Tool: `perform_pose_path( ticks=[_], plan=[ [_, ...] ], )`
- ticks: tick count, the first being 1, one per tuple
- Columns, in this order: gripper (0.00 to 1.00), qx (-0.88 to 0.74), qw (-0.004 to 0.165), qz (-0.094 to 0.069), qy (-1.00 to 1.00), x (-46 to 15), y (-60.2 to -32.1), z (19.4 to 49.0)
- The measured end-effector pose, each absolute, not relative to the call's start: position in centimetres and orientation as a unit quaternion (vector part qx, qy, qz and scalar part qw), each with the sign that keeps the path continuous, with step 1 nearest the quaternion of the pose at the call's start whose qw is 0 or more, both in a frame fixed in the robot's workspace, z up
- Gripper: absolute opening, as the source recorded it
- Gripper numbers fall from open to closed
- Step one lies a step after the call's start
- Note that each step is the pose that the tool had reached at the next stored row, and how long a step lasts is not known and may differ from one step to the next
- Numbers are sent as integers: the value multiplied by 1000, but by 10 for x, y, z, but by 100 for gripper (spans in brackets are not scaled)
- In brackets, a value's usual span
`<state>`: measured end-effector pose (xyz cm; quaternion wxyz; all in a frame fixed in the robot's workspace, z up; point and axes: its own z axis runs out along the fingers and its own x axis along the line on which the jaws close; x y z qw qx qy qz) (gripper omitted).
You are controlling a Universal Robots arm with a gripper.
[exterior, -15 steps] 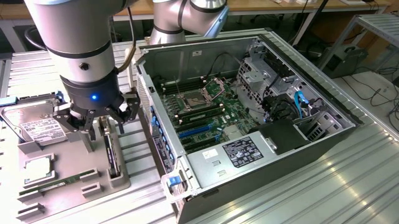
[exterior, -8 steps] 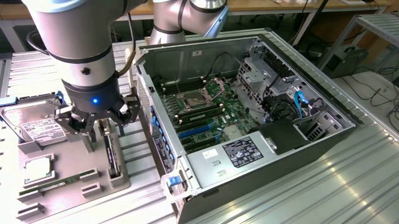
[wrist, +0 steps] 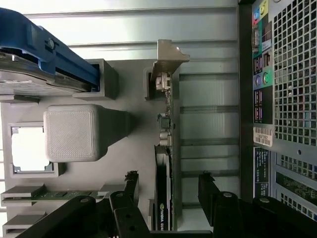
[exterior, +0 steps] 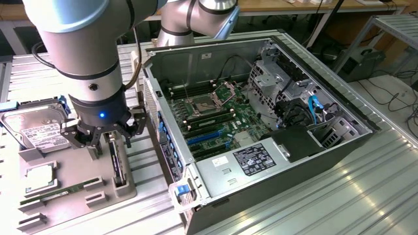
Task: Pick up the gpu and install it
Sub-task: 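Pick up the gpu and move the gpu toward the slot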
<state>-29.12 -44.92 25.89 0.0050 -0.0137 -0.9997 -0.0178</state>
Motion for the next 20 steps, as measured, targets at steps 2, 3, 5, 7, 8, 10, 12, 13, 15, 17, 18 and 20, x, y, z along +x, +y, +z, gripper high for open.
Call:
perform_pose_path(
  ticks=[2, 3, 5, 7, 8, 10, 12, 13, 15, 17, 18, 20],
  plan=[
    [60, -13, 5, -18, -1000, -291, -450, 255],
    [60, -13, 5, -18, -1000, -291, -450, 253],
    [60, -11, 5, -18, -1000, -292, -450, 248],
    [60, -7, 5, -18, -1000, -292, -450, 244],
    [60, -3, 6, -18, -1000, -292, -450, 243],
    [60, 7, 6, -18, -1000, -293, -450, 241],
    [60, 13, 6, -18, -1000, -293, -450, 239],
    [60, 15, 6, -18, -1000, -293, -450, 237],
    [60, 15, 6, -18, -1000, -293, -450, 233],
    [60, 16, 6, -18, -1000, -293, -450, 229],
    [60, 16, 6, -18, -1000, -293, -450, 227],
    [60, 16, 6, -18, -1000, -293, -450, 224]
  ],
)
